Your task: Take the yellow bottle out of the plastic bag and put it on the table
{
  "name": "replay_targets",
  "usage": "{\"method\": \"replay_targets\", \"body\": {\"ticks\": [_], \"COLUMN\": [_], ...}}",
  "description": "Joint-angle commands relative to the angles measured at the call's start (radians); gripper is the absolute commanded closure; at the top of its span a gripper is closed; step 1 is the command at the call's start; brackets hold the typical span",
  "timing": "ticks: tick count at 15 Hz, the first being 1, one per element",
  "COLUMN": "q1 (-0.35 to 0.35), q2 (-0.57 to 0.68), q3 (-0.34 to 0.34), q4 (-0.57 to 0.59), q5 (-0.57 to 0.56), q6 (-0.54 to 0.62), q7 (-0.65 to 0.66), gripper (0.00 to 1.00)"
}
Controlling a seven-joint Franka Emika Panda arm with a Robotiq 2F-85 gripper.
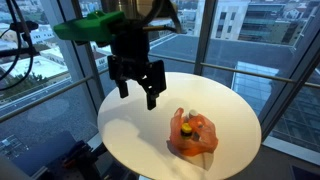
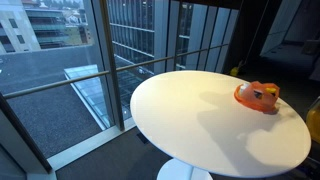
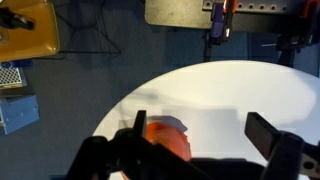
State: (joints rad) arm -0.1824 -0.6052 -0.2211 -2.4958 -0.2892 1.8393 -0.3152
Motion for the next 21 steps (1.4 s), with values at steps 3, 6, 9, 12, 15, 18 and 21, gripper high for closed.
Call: {"method": "replay_targets", "body": {"ticks": [3,6,9,12,15,18,21], "q1": [0.007,0.007,0.031,0.062,0.086,0.089,0.082], "q2": [-0.002,-0.002,0.028,0.061,0.111,0.171,0.246], "q3": [-0.005,-0.005,0.005,0.017,0.020,0.016,0.012], "q4": [0.002,0.002,0.017,0.024,0.037,0.049,0.067], "q5": [-0.003,-0.003,0.021,0.046,0.082,0.121,0.158], "q6": [-0.003,-0.003,-0.003,0.018,0.061,0.117,0.176], "q7": [0.003,0.003,0.005,0.017,0.025,0.036,0.048], "gripper": [0.00,0.00,0.00,0.00,0.00,0.00,0.00]}}
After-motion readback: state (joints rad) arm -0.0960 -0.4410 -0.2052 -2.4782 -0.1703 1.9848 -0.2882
